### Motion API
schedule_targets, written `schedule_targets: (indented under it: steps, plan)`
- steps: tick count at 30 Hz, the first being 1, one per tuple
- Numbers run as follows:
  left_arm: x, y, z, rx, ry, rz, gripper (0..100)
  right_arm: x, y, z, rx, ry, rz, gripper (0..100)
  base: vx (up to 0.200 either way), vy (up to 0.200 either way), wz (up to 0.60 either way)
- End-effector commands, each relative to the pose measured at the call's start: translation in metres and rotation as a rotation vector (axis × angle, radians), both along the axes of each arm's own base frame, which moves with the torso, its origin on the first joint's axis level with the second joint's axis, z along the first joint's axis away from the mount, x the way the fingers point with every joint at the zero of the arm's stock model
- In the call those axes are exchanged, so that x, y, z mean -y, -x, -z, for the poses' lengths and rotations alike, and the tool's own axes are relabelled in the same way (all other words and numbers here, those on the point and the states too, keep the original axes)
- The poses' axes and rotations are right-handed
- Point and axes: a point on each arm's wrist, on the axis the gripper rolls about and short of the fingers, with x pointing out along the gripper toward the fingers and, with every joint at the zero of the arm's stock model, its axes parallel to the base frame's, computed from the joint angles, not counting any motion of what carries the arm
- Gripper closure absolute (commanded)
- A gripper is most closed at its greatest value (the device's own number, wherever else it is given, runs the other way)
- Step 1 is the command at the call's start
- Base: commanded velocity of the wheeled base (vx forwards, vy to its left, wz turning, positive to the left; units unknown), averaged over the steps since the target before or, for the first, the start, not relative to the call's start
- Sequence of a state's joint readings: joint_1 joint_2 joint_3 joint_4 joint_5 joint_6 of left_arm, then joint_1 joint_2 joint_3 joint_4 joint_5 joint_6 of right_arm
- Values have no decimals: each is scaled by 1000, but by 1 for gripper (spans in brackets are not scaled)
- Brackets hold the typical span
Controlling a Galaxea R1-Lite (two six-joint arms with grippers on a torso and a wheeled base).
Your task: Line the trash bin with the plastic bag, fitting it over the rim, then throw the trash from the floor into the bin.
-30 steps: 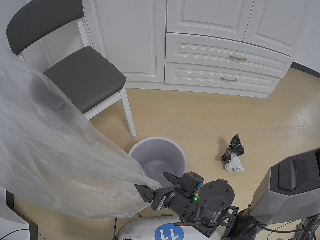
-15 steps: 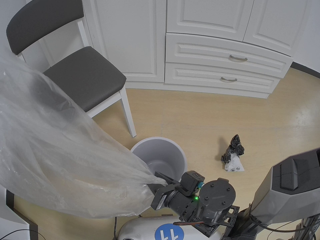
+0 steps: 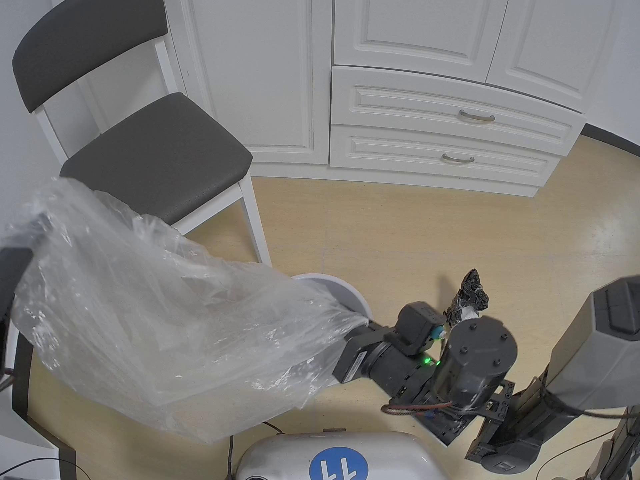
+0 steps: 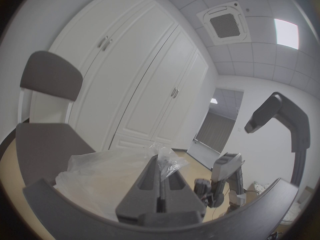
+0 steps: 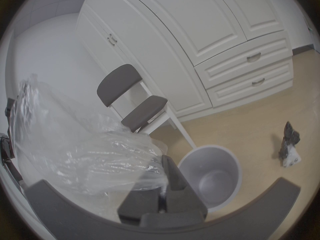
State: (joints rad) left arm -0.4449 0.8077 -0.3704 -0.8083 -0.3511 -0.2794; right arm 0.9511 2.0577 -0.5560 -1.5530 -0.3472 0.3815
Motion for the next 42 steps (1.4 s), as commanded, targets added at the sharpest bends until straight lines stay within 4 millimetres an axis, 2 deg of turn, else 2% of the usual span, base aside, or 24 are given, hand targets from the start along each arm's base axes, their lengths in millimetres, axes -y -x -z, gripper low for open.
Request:
schedule_targets:
  steps: [1, 6, 11, 20, 26, 30, 33, 38, 42]
  plan:
    - [5, -11, 10, -79, -40, 1, 100, 17, -6, -23, 49, -42, 47, 100, 0, 0, 0]
    - [8, -16, 18, -153, -76, 3, 100, 33, -10, -46, 53, -36, 89, 100, 0, 0, 0]
    - [12, -24, 37, -282, -150, 8, 100, 50, -7, -75, 61, -44, 121, 100, 0, 0, 0]
    - [21, -46, 71, -425, -407, -24, 100, 69, 4, -99, 82, -28, 140, 100, 0, 0, 0]
    - [22, -51, 82, -432, -490, -100, 100, 84, 18, -103, 80, 64, 155, 100, 0, 0, 0]
    - [21, -50, 82, -423, -491, -99, 100, 89, 25, -104, 82, 102, 148, 100, 0, 0, 0]
    - [21, -48, 80, -401, -481, -95, 100, 95, 34, -97, 93, 177, 138, 100, 0, 0, 0]
    - [27, -48, 76, -357, -456, -63, 100, 91, 46, -89, 99, 231, 87, 100, 0, 0, 0]
    - [40, -54, 78, -361, -416, -2, 100, 84, 64, -79, 99, 267, 1, 100, 0, 0, 0]
